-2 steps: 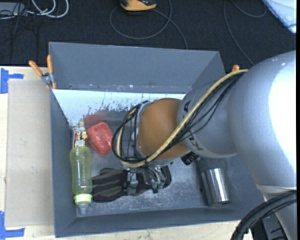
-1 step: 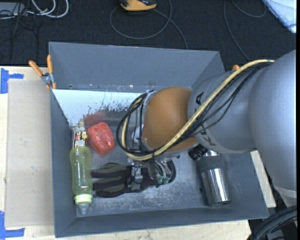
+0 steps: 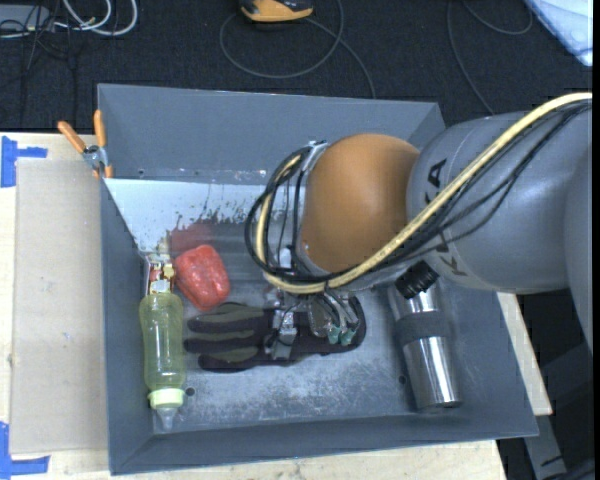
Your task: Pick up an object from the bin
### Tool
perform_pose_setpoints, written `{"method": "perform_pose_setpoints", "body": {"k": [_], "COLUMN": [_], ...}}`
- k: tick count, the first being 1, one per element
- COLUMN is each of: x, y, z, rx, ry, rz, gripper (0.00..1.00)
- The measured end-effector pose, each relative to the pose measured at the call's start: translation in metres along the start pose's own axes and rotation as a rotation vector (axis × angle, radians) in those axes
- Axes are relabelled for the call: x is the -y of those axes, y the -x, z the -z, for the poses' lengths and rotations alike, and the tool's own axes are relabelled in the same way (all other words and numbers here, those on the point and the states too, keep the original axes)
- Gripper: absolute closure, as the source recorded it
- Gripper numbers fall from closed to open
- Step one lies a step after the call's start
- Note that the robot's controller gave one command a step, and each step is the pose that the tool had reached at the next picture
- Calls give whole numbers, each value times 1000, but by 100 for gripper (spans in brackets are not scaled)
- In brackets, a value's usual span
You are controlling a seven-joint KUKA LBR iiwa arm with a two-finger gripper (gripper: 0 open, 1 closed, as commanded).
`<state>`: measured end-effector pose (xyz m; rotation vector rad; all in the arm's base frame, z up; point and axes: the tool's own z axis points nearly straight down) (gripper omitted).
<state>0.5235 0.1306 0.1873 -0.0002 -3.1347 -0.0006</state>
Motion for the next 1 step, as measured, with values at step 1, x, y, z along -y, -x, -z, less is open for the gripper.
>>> {"method": "perform_pose_setpoints", "body": {"k": [1], "x": [-26], "y": [1], "z": [41], "rx": [-3], "ry": [-1], "rz": [-89], "gripper": [100]}}
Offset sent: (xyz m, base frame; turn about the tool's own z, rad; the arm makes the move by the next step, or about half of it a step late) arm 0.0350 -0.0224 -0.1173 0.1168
